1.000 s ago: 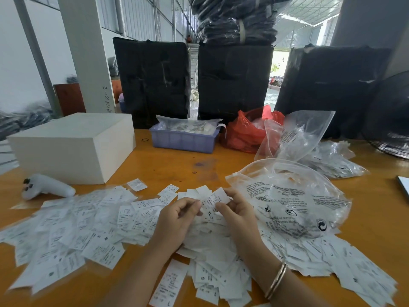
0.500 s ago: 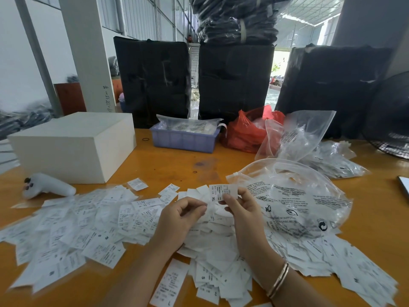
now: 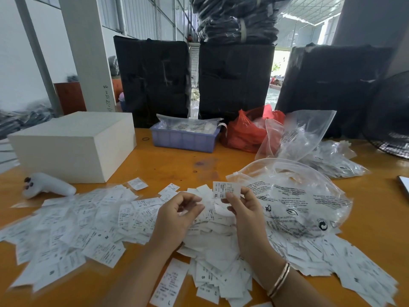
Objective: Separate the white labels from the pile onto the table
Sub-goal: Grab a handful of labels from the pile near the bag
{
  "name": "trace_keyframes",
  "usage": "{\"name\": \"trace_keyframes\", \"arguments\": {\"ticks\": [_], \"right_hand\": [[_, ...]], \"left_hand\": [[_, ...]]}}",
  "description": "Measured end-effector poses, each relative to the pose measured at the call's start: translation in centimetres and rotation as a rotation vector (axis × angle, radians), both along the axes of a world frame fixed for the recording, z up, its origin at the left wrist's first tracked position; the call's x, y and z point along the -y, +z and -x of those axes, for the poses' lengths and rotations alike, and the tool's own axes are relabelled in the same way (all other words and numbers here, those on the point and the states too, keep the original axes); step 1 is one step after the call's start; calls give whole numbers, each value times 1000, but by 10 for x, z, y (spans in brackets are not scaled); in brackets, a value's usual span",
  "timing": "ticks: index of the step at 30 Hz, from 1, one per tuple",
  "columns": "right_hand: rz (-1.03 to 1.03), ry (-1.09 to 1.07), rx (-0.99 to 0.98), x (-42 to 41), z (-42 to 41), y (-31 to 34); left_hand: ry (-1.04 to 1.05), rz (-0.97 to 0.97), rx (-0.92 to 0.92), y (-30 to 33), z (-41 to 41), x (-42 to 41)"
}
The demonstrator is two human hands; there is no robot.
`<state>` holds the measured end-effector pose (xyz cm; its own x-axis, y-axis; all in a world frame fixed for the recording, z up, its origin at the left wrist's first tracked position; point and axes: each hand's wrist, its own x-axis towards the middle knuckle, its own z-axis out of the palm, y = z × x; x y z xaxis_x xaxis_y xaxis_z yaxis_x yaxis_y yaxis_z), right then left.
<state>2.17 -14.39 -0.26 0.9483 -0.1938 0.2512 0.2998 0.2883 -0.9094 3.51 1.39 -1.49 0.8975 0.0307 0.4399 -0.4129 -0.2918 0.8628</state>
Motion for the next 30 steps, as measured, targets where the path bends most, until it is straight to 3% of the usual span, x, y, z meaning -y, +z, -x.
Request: {"name": "trace_keyframes", "arguments": {"ticks": [15, 22, 30], "right_hand": [[164, 168, -50, -7, 2, -4], [42, 29, -8, -2, 1, -1], [27, 8, 61, -7, 3, 1]], "left_hand": [[8, -24, 14, 0, 0, 0], [-19, 86, -38, 4, 2, 0], [-52, 52, -78, 6, 4, 0]]}}
